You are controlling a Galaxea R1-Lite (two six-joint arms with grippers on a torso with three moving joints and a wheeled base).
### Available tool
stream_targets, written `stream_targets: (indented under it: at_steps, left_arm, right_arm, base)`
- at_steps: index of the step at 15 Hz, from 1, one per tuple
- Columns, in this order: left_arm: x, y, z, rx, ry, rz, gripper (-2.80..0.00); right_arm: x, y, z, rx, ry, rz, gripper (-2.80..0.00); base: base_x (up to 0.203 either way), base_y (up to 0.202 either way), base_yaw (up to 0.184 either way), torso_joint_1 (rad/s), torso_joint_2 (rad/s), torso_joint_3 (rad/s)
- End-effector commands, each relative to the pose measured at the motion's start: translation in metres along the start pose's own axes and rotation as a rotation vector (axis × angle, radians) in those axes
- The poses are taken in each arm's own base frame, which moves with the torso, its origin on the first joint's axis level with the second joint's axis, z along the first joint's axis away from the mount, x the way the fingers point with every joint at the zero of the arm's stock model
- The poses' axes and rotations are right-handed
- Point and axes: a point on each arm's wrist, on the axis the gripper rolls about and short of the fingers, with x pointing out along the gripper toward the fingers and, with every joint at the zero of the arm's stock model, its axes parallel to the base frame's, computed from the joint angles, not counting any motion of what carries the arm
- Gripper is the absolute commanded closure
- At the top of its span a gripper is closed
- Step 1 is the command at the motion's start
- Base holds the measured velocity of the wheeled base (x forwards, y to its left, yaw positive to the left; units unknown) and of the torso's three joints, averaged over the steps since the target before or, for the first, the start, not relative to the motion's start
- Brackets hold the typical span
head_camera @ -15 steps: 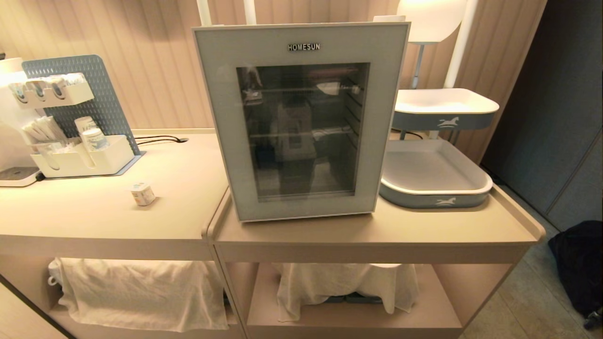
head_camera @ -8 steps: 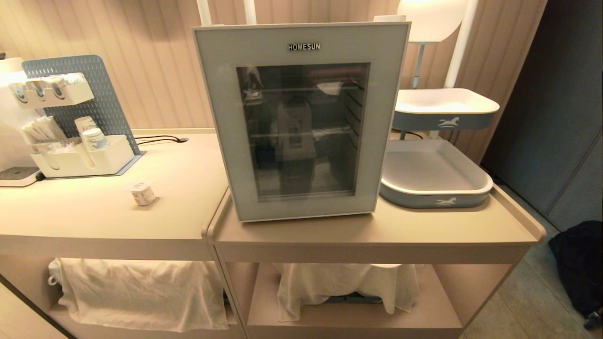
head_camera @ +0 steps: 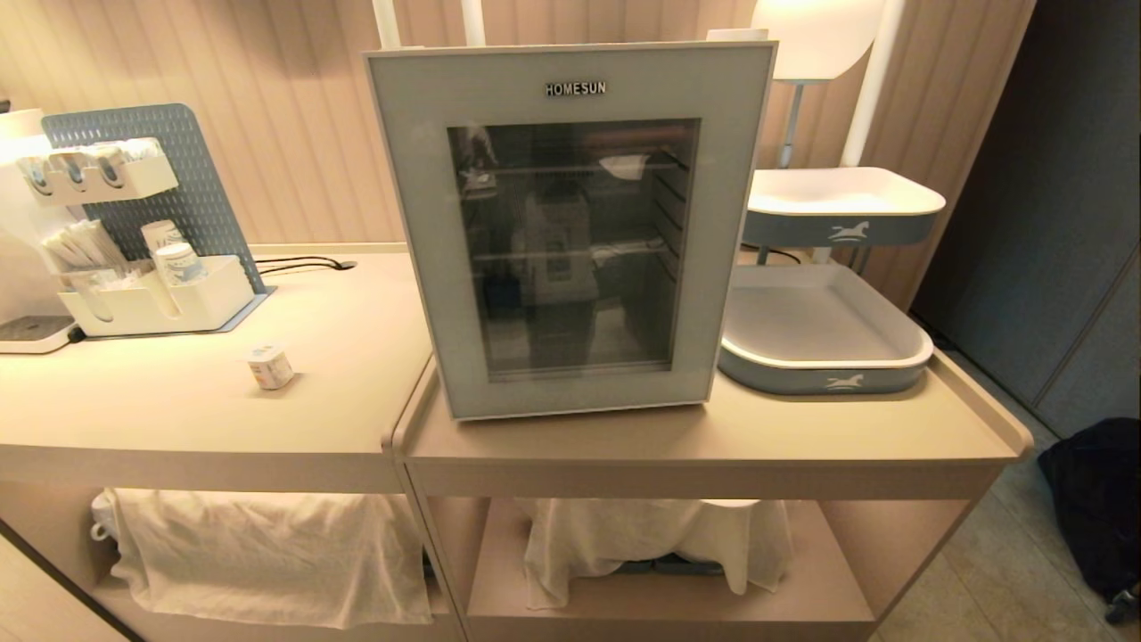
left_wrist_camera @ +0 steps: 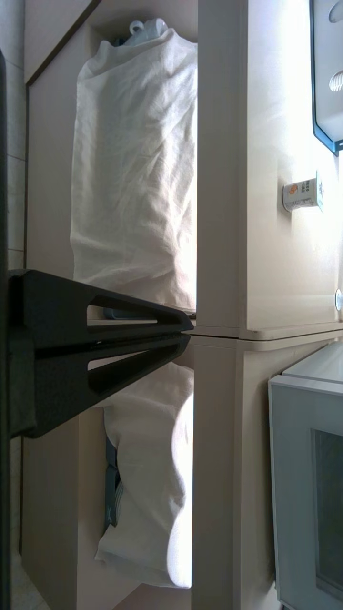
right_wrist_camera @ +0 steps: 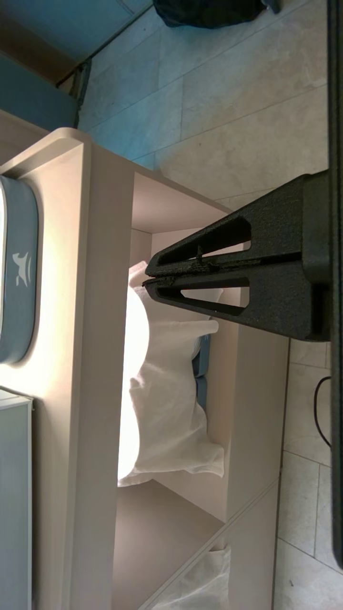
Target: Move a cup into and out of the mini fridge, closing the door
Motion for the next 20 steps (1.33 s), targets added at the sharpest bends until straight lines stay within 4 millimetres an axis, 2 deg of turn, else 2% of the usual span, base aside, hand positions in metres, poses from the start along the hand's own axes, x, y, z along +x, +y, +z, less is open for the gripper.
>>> stream_targets:
  at_steps: [1,6,20]
  left_arm:
    - [-0.0001,0.0000,0.0000,0.000,-0.003,0.000,0.00]
    - [-0.0001,0.0000,0.0000,0.001,-0.003,0.000,0.00]
    - [-0.0001,0.0000,0.0000,0.001,-0.003,0.000,0.00]
  right_arm:
    - [-0.0011,0.0001,-0.0007,-0.001,-0.015,-0.001,0.00]
    - [-0.0026,0.0001,-0.0012,0.000,-0.036,-0.004,0.00]
    - [-0.0024,0.0000,-0.0016,0.006,-0.034,-0.007,0.00]
  base:
    - [0.000,0.000,0.000,0.000,0.00,0.000]
    - [0.002,0.039,-0.003,0.000,0.00,0.001]
    - [0.000,0.192,0.002,0.002,0.00,0.002]
